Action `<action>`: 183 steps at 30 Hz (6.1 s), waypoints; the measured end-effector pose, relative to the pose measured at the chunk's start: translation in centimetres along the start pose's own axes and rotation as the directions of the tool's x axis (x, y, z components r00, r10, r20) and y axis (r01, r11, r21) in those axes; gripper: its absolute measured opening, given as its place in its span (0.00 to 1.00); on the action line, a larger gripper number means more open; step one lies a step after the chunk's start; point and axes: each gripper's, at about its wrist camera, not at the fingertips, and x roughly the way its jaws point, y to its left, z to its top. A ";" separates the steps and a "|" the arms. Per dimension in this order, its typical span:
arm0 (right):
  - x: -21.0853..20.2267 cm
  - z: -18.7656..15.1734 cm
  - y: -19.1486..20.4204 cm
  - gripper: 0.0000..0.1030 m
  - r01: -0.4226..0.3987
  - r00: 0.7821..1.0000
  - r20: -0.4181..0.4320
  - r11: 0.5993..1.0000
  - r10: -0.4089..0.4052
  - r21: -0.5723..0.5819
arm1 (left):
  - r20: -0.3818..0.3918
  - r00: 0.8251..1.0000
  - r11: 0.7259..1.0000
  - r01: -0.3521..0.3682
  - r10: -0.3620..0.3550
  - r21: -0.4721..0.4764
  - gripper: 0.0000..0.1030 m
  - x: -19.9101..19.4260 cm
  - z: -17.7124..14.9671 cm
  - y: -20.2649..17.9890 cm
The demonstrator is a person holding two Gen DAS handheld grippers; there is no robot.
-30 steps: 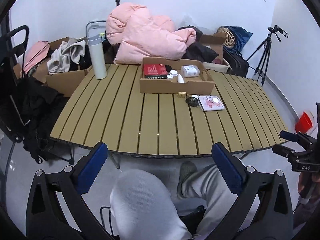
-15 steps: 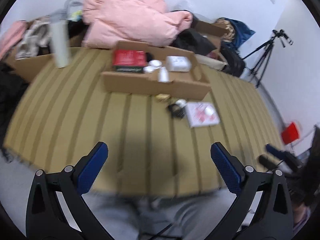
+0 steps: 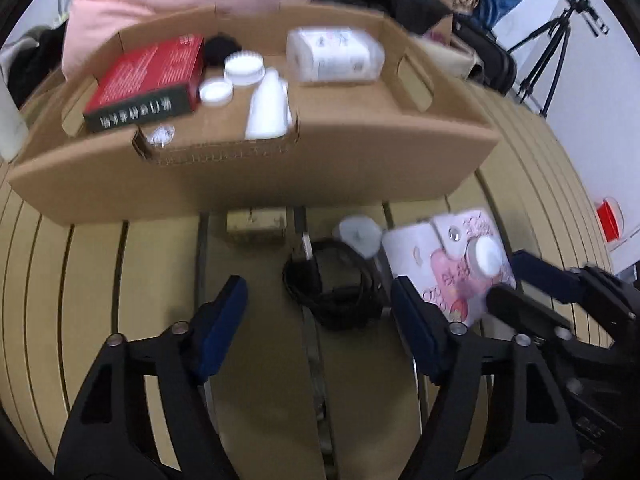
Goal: Organize objects
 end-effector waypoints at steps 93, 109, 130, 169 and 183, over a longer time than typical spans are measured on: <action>11.2 14.7 9.4 0.31 -0.296 0.941 -0.103 0.932 0.322 0.210 | 0.056 0.998 0.996 0.024 -0.019 -0.090 0.44 -4.2 8.4 16.5; -3.1 13.4 10.3 0.83 -0.211 0.978 0.008 0.975 0.210 0.071 | 0.244 0.966 0.996 -0.088 0.087 -0.007 0.66 -21.9 2.9 13.4; -29.2 -11.5 10.5 0.83 -0.078 0.988 0.132 0.997 0.076 0.003 | 0.325 0.939 0.994 -0.099 0.110 -0.051 0.98 -36.5 -19.4 6.7; 5.4 3.2 5.8 0.50 -0.048 0.999 -0.032 0.969 0.041 -0.243 | 0.012 1.000 0.998 -0.004 0.005 -0.059 0.56 1.2 2.5 4.8; 7.4 3.1 6.8 0.30 -0.041 0.999 -0.020 0.966 0.037 -0.256 | 0.053 0.998 0.998 0.026 -0.023 -0.055 0.28 -3.1 1.1 7.0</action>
